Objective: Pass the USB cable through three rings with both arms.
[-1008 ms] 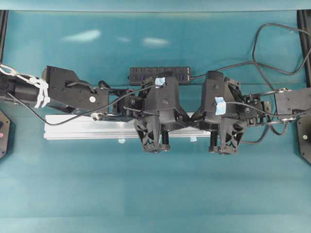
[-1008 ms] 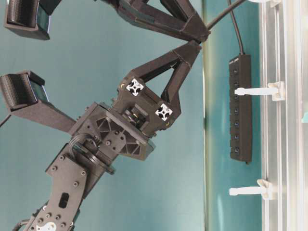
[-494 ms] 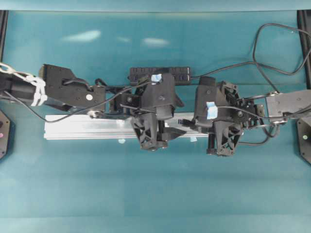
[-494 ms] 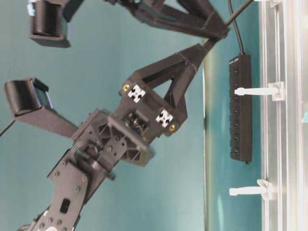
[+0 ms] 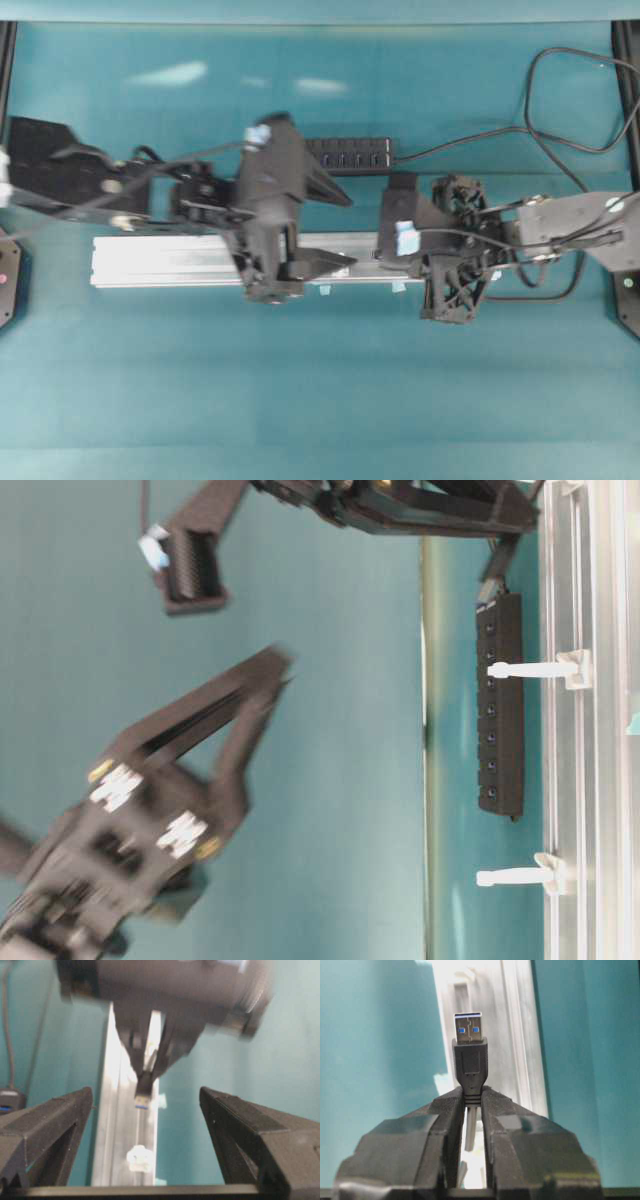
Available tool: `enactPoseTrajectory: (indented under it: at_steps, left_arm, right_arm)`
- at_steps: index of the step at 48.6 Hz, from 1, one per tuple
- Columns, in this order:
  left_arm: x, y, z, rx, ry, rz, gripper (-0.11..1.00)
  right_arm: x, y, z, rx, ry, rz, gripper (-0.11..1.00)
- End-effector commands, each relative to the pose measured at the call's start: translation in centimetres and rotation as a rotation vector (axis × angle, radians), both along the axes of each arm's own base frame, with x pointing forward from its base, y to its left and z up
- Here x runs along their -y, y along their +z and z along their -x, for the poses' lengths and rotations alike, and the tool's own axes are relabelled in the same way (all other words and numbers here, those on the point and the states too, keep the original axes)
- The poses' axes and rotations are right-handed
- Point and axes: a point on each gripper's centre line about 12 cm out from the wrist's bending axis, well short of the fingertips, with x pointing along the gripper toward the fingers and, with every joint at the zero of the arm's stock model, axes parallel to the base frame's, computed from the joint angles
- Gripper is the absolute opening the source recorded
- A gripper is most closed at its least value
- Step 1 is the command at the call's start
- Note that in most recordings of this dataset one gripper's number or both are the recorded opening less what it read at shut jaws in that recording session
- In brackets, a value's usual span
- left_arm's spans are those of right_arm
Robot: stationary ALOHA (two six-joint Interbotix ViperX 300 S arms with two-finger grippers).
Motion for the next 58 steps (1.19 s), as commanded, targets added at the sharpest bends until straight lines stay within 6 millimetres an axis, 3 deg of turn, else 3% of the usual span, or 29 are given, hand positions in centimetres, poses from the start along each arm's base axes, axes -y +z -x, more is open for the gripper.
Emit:
enactPoseTrajectory:
  at_steps: [1, 12, 26, 58]
  left_arm:
    - [0.1, 2.2, 1.2, 0.054, -0.003, -0.006, 0.95]
    - [0.1, 2.8, 4.1, 0.017, -0.001, -0.005, 0.95]
    - [0.2, 2.2, 7.3, -0.09, 0.004, 0.003, 0.95]
    - [0.1, 1.7, 7.9, -0.104, 0.008, 0.005, 0.95]
  right_arm:
    - [0.0, 0.0, -0.7, -0.006, 0.016, 0.012, -0.06]
    - [-0.1, -1.3, -1.6, -0.038, 0.017, 0.011, -0.06]
    - [-0.1, -0.9, -2.9, -0.022, 0.017, 0.013, -0.06]
    - [-0.7, 0.0, -4.3, 0.076, 0.037, -0.001, -0.06]
